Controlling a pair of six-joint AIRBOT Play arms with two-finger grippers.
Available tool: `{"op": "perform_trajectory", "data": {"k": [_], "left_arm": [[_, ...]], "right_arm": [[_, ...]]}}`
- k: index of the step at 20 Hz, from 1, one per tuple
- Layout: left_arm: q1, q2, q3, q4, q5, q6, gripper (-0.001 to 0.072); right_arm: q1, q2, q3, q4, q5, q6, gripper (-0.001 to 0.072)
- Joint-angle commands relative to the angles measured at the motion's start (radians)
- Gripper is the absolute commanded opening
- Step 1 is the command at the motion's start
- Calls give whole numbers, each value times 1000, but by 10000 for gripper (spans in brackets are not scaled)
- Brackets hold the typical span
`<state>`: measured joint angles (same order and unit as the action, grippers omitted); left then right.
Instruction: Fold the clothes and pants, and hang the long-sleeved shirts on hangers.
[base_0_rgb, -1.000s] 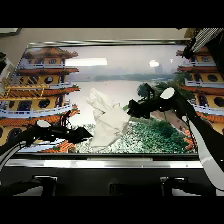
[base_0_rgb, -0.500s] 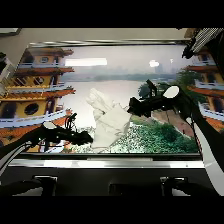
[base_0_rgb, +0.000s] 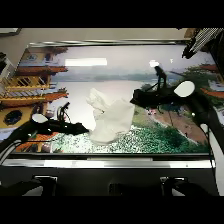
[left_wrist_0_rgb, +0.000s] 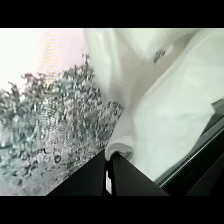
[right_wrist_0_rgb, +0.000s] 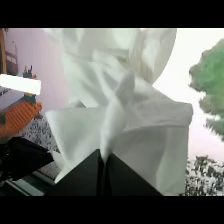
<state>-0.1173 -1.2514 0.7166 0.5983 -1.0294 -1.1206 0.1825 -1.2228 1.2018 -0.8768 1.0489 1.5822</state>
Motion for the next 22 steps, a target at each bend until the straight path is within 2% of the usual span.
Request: {"op": "perform_trajectory", "data": {"k": [1,5,11,14,17,20,22], "left_arm": [[136,163,162,162,-64,-128,10],[307,351,468,211,-90,-199,10],[472,545,879,249,-90,-333,11],[507,617,956,281,-89,-405,11],[512,655,964,383,-90,-463,11],[511,618,964,420,-110,-470,11],[510,541,962,420,-181,-469,11]], "right_arm": [[1,142,85,-135,-57,-34,30],[1,311,226,-145,-80,-83,30],[1,553,445,-149,-121,-52,30],[1,599,519,-192,-184,27,30],[1,587,538,-274,-233,138,30],[1,503,538,-442,-183,277,30],[1,387,538,-526,-100,378,30]]}}
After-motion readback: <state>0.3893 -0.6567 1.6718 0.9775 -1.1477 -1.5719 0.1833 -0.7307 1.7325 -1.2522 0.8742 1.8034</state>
